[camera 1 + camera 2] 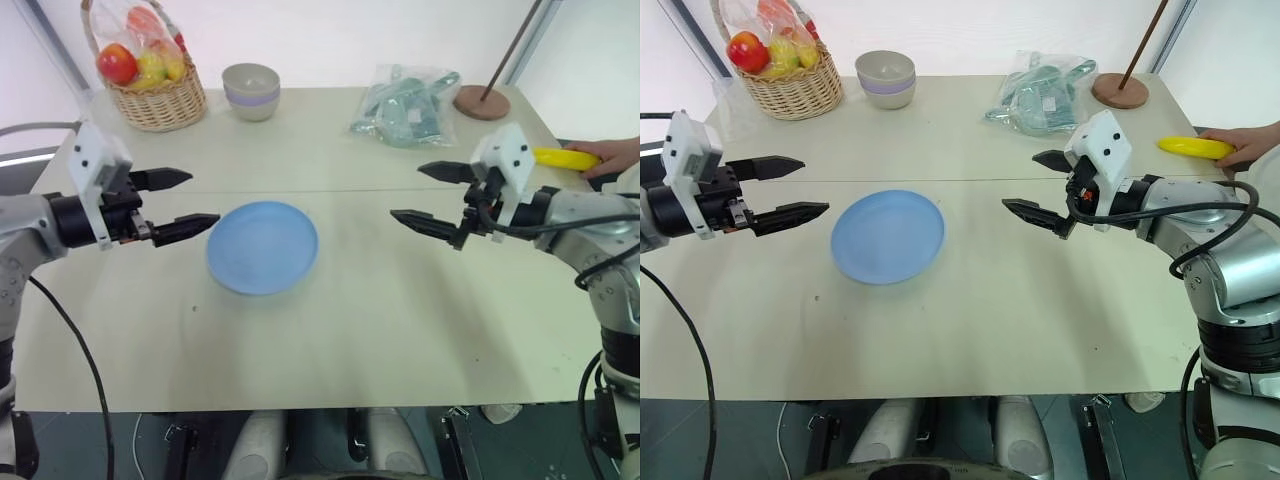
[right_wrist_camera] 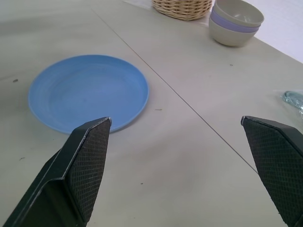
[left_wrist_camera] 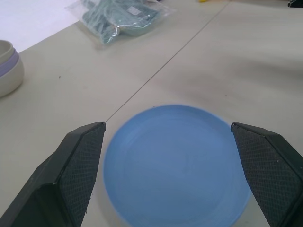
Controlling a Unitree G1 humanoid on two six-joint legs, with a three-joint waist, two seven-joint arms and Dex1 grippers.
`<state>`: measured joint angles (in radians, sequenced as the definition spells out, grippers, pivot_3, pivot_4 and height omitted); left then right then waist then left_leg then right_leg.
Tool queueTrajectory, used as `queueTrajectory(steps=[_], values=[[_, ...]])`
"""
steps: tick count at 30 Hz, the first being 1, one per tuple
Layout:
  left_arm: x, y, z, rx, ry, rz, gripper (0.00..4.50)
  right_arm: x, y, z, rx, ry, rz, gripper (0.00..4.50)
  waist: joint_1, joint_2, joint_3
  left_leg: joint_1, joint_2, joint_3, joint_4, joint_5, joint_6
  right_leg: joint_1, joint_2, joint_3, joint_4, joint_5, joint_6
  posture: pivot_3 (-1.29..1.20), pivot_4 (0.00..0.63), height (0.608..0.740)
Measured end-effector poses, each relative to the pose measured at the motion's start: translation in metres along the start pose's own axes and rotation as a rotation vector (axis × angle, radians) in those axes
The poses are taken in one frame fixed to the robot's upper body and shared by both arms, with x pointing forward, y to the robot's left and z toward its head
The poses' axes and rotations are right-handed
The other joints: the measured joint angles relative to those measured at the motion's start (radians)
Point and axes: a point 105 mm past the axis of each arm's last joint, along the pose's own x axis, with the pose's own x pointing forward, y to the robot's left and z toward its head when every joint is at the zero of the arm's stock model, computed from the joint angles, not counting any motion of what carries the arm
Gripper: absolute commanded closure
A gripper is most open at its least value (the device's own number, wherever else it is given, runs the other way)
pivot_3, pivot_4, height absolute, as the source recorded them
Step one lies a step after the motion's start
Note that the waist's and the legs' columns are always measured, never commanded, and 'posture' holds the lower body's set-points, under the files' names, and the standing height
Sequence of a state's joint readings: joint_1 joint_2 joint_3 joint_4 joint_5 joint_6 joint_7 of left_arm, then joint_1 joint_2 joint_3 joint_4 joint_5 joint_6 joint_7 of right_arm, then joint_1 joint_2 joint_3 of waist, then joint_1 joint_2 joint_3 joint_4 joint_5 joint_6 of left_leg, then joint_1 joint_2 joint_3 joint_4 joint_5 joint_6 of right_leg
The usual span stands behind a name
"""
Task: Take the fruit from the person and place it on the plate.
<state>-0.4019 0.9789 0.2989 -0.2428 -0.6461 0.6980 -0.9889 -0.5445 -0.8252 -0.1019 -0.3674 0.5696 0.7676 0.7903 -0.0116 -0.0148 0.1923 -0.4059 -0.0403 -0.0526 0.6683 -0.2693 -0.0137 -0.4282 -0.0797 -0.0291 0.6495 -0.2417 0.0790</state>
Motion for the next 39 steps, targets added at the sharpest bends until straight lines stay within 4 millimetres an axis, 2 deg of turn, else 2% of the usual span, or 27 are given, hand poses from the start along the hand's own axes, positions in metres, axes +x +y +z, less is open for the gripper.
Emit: queueTrajectory(steps=[15,24,34,37,39], values=[[0.002,-0.001,-0.001,0.000,0.003,-0.002,0.08,0.000,0.000,0.000,0.004,0.001,-0.004,0.00,0.000,0.000,0.000,0.000,0.000,0.000,0.000,0.000,0.000,0.000,0.000,0.000,0.000,0.000,0.000,0.00,0.150,0.740],[0.004,0.000,0.007,0.025,-0.014,-0.004,0.08,-0.001,-0.002,0.000,0.011,-0.008,-0.021,0.00,-0.001,0.000,0.000,0.000,0.000,0.000,0.000,0.000,0.000,0.000,0.000,0.000,0.000,0.000,0.000,0.00,0.150,0.740],[0.007,-0.001,0.005,0.018,-0.006,-0.014,0.08,0.001,-0.019,0.034,0.075,-0.146,-0.108,0.00,-0.002,0.000,0.000,0.000,0.000,0.000,0.000,0.000,0.000,0.000,0.000,0.000,0.000,0.000,0.000,0.00,0.150,0.740],[0.009,-0.002,0.003,0.015,-0.007,-0.021,0.08,0.003,-0.021,0.050,0.091,-0.197,-0.117,0.00,-0.001,0.000,0.000,0.000,0.000,0.000,-0.001,0.000,0.000,0.000,0.000,0.000,0.000,0.000,0.000,0.00,0.150,0.740],[0.009,-0.002,0.004,0.016,-0.008,-0.021,0.08,0.005,-0.021,0.054,0.102,-0.208,-0.121,0.00,-0.001,0.000,0.000,0.000,0.000,0.000,-0.001,0.000,0.000,0.000,0.000,0.000,0.000,0.000,0.000,0.00,0.150,0.740]])
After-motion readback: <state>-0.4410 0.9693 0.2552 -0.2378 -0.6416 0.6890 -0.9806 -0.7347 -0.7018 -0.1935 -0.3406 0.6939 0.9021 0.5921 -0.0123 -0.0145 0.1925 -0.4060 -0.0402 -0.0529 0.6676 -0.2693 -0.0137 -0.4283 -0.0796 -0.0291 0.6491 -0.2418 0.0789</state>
